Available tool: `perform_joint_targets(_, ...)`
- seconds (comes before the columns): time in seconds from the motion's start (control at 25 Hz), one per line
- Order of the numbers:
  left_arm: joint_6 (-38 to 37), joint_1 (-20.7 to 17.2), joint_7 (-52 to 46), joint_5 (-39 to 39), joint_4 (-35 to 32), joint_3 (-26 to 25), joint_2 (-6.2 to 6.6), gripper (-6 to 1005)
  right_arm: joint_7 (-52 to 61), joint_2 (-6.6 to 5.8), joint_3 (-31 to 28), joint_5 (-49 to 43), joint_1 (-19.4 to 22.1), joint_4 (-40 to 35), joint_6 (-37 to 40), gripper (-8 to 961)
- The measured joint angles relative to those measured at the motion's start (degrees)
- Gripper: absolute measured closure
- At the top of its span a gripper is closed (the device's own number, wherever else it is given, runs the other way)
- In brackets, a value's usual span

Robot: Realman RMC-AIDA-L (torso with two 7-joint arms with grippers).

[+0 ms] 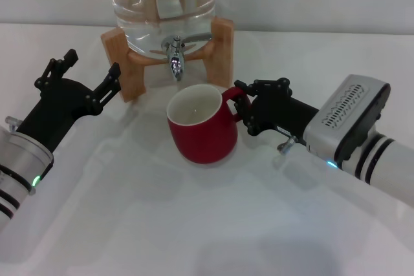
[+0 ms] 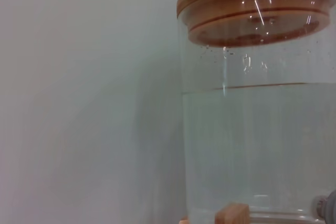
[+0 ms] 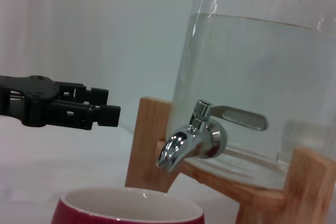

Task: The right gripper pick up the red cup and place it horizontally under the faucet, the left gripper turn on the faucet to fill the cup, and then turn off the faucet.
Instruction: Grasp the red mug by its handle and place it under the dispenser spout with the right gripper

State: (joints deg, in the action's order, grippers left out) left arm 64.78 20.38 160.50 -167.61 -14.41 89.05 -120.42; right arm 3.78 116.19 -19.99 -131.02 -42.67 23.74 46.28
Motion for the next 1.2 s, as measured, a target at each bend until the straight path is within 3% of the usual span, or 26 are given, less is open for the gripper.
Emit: perform_joint_targets(1.2,0.0,-1.6,0.6,-0.2,-0.8,-2.3,0.46,125,0.0,0.00,-0.8,0.4,-3.5,-0.3,-4.9,830)
